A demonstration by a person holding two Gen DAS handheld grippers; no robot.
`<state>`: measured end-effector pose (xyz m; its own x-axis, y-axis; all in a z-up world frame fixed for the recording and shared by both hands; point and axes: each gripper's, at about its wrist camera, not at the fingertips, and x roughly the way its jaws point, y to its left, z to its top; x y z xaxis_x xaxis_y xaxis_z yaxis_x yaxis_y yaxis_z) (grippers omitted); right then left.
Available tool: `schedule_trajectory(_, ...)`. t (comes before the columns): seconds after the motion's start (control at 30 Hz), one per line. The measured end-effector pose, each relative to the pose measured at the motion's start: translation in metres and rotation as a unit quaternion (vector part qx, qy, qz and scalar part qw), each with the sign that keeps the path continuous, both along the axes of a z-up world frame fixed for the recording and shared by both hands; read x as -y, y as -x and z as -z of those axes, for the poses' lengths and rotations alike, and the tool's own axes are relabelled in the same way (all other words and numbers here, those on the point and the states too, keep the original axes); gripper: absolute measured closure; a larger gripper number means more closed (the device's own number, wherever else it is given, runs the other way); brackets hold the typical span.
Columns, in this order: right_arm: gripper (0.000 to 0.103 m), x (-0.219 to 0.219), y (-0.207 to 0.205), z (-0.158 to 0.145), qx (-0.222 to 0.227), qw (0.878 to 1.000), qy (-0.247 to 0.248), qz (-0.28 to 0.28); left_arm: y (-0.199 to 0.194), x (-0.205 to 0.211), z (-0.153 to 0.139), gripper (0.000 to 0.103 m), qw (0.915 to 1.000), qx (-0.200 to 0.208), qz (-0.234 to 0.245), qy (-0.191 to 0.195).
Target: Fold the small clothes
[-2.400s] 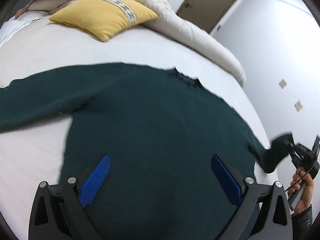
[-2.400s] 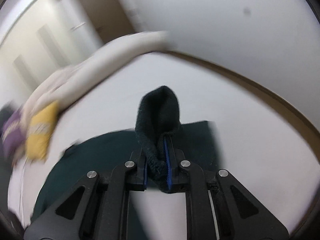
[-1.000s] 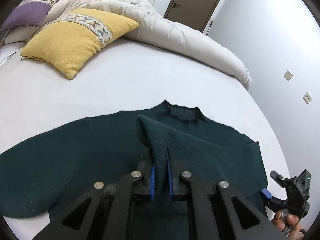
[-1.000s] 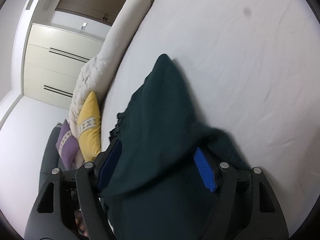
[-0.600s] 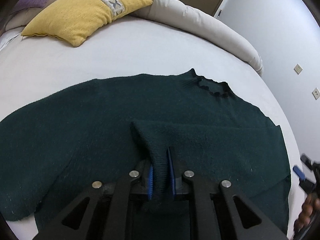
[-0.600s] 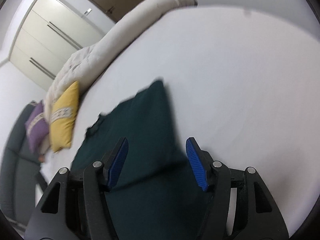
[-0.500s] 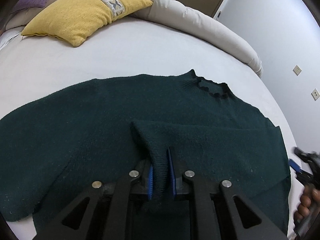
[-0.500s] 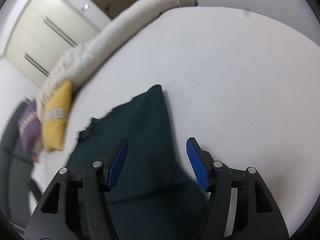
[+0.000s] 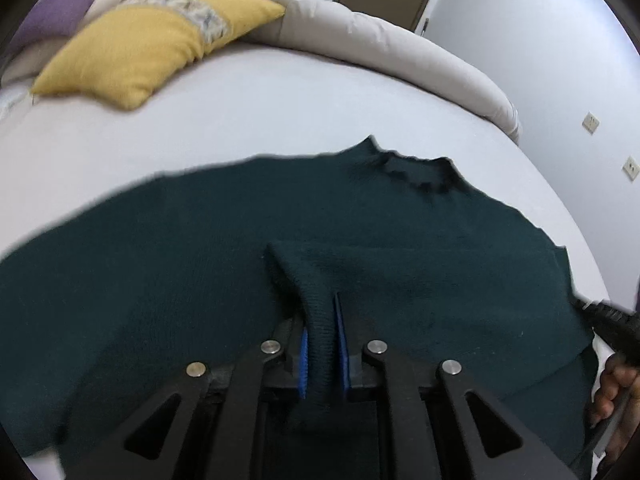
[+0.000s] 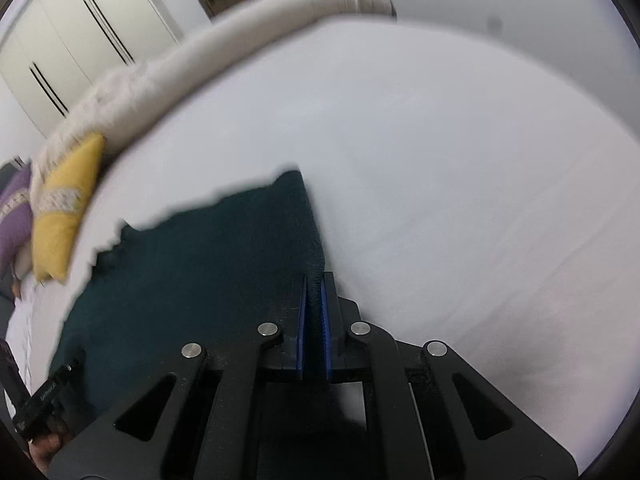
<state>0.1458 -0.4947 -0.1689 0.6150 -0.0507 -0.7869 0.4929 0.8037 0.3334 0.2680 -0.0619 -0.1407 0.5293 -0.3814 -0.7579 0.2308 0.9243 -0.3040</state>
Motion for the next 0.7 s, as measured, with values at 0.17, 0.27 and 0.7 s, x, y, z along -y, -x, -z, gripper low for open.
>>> schedule_trajectory(0.17, 0.093, 0.003, 0.006, -0.010, -0.006, 1.000, 0.003, -0.006, -0.002, -0.005, -0.004, 0.087, 0.9999, -0.004, 0.005, 0.010)
schedule_trajectory(0.27, 0.089, -0.012, 0.023, -0.042, 0.012, 0.998, 0.056, 0.011, -0.001, -0.006, -0.001, 0.086, 0.9999, 0.000, 0.001, 0.016)
schedule_trajectory(0.7, 0.066, -0.033, 0.062, -0.077, 0.039, 0.998, 0.057, 0.001, 0.028, -0.118, -0.051, 0.039, 0.9938, 0.043, -0.094, 0.041)
